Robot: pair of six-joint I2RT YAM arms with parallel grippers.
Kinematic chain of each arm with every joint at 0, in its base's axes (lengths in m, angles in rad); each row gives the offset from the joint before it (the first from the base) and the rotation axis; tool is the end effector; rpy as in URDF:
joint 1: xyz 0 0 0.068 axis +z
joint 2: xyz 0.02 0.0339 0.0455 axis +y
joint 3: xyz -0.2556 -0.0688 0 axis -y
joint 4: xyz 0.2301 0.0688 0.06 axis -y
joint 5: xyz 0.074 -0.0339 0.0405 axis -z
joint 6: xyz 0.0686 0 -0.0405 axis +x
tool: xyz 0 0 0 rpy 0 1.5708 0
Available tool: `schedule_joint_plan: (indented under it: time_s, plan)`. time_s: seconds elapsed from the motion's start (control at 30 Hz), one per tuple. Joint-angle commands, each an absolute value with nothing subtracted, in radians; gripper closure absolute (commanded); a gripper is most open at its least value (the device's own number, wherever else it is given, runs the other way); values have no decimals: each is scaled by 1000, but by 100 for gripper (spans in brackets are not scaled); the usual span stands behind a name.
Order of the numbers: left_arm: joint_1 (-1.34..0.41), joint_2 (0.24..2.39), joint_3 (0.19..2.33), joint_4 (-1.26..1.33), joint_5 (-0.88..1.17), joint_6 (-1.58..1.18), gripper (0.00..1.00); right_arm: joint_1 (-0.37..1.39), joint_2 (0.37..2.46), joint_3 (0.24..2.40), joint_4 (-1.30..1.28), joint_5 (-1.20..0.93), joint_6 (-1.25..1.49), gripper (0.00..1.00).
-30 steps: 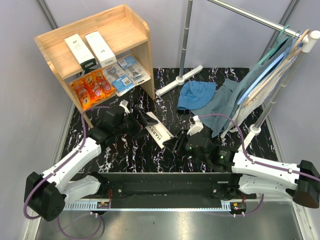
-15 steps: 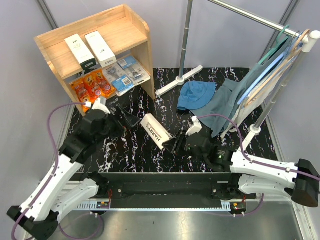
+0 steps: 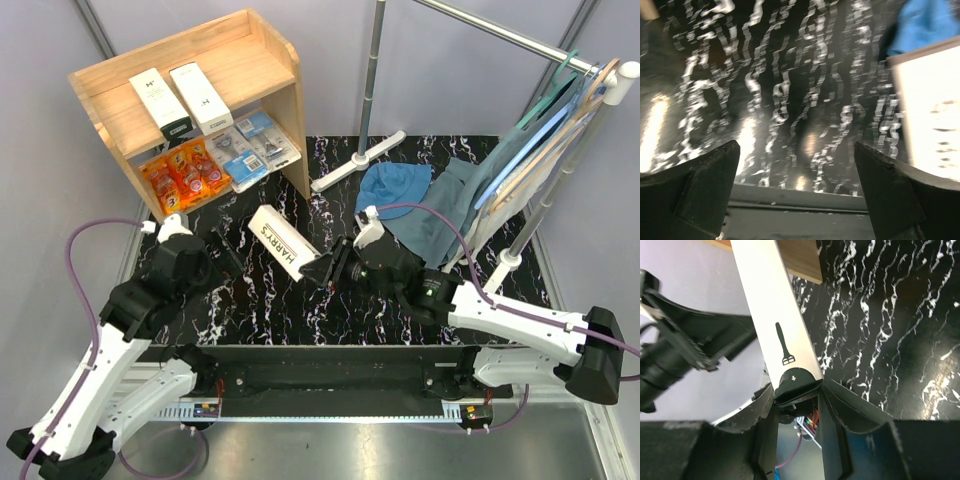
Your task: Place and organize the shaving razors onto the shelf
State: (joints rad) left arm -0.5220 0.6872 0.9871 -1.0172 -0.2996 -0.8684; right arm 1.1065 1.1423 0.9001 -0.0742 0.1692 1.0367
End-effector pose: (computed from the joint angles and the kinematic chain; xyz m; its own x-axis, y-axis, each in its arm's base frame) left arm 0.1225 -0.0471 0.3092 -0.5846 -0.5051 -0.6349 -0.2517 0.8569 -0.4499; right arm 0.1385 0.2507 0.3050 -0.7679 0.3615 -0.5289 -0.2923 0.5370 0.7913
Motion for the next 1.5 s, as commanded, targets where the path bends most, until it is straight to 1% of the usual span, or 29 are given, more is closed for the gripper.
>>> schedule_joint_plan:
  time_s: [0.0,0.17,0.23,0.43,0.67,1.0,1.3,1.47]
  plan:
    - [-523,687,1006,-1075,-376,-867,1,1060,1149,988,-28,95,1032,88]
    - [-523,672,965,-1062,-364,-867,1,979,1155,1093,-28,3,1008,88]
    - [-523,669,942,-1051,-353,-865,1,947,1167,1136,-32,-73,997,88]
    - [-523,666,879,-1011,-305,-873,1,907,1265,1336,-44,-196,957,87]
    - [-523,667,848,-986,-273,-873,1,870,1408,1573,-41,-271,936,87]
    - [-523,660,815,-965,-236,-879,1,770,1611,1867,-43,-367,957,87]
    - [-523,637,787,-965,-224,-877,1,666,1807,2110,-43,-443,1040,87]
    - [-523,630,781,-966,-225,-876,1,635,1976,2350,-87,-491,1103,87]
